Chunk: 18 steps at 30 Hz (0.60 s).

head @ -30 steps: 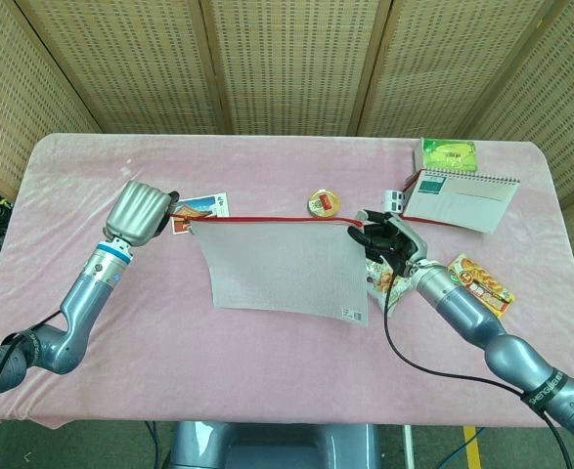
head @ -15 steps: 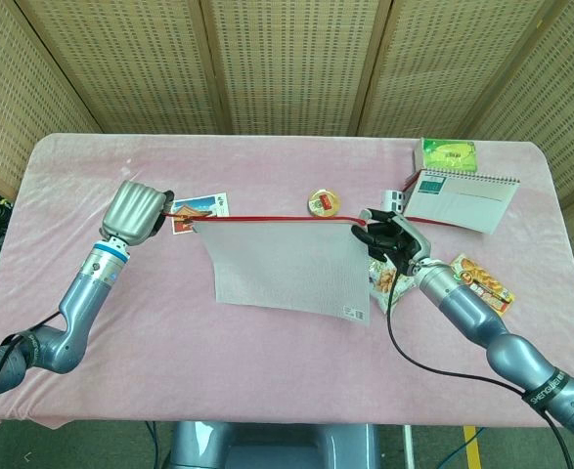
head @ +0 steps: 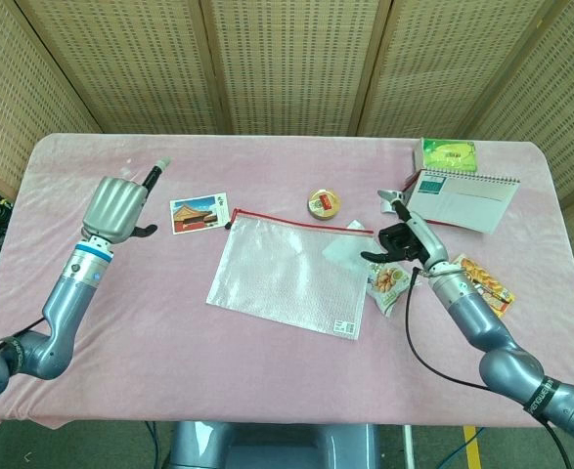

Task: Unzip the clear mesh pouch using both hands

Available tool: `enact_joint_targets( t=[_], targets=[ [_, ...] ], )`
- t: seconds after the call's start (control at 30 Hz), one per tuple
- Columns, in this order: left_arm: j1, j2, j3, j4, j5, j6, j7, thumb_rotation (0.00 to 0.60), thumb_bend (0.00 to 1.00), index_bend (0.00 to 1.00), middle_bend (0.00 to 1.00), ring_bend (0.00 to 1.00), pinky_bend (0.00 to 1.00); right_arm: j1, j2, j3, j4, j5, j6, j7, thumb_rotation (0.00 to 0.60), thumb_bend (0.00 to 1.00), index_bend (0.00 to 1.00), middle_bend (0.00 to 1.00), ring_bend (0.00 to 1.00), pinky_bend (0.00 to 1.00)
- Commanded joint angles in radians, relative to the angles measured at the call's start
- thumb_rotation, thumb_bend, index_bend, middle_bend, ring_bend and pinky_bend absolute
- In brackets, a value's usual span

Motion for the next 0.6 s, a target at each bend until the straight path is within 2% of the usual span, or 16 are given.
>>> enact_joint_targets(
  t=[0.03,0.07,0.1,0.13,0.17,0.2,0.23,0.3,0.37,0.47,0.6],
  targets=[
    [0.057,0.033,-0.002,-0.035,0.006,0.069,-0.033,0.6,0.0,0.0,0.76,0.74,0.92,-0.034,0.048,-0.121,-0.024,-0.143,0.223,-0.23,0.6,0.0,0.0,0.86,0.87,0.99],
    [0.116,0.057,0.012,-0.071,0.007,0.128,-0.063,0.6,0.0,0.0,0.62,0.62,0.83,-0.072,0.07,-0.182,0.002,-0.256,0.338,-0.362,0.6,0.0,0.0,0.78,0.8,0.94],
    [0.149,0.073,0.024,-0.096,0.003,0.154,-0.073,0.6,0.0,0.0,0.46,0.46,0.7,-0.098,0.08,-0.217,0.023,-0.312,0.404,-0.426,0.6,0.0,0.01,0.68,0.7,0.84],
    [0.177,0.086,0.035,-0.121,-0.002,0.178,-0.071,0.6,0.0,0.0,0.34,0.35,0.6,-0.117,0.083,-0.241,0.034,-0.348,0.453,-0.456,0.6,0.0,0.01,0.59,0.61,0.74],
    [0.209,0.101,0.051,-0.154,-0.011,0.202,-0.056,0.6,0.0,0.0,0.18,0.18,0.44,-0.139,0.092,-0.268,0.052,-0.38,0.499,-0.487,0.6,0.0,0.01,0.41,0.41,0.56],
    [0.229,0.114,0.063,-0.183,-0.018,0.217,-0.039,0.6,0.0,0.0,0.07,0.07,0.29,-0.151,0.099,-0.285,0.06,-0.398,0.525,-0.501,0.6,0.0,0.01,0.28,0.26,0.42],
    [0.242,0.121,0.071,-0.201,-0.024,0.224,-0.027,0.6,0.0,0.0,0.01,0.01,0.15,-0.159,0.106,-0.296,0.066,-0.408,0.539,-0.51,0.6,0.0,0.01,0.15,0.11,0.27],
    [0.299,0.146,0.1,-0.279,-0.023,0.275,-0.019,0.6,0.0,0.0,0.0,0.0,0.02,-0.204,0.135,-0.341,0.086,-0.457,0.612,-0.544,0.6,0.0,0.01,0.02,0.0,0.07],
    [0.355,0.155,0.133,-0.318,0.025,0.338,-0.038,0.6,0.0,0.0,0.0,0.0,0.0,-0.242,0.151,-0.376,0.095,-0.495,0.678,-0.545,0.6,0.0,0.01,0.0,0.0,0.0],
    [0.429,0.155,0.183,-0.339,0.097,0.416,-0.062,0.6,0.0,0.0,0.0,0.0,0.0,-0.299,0.162,-0.423,0.105,-0.549,0.785,-0.536,0.6,0.0,0.0,0.0,0.0,0.0],
    [0.489,0.157,0.22,-0.343,0.145,0.461,-0.091,0.6,0.0,0.0,0.0,0.0,0.0,-0.346,0.166,-0.462,0.11,-0.585,0.875,-0.534,0.6,0.0,0.0,0.0,0.0,0.0]
  ],
)
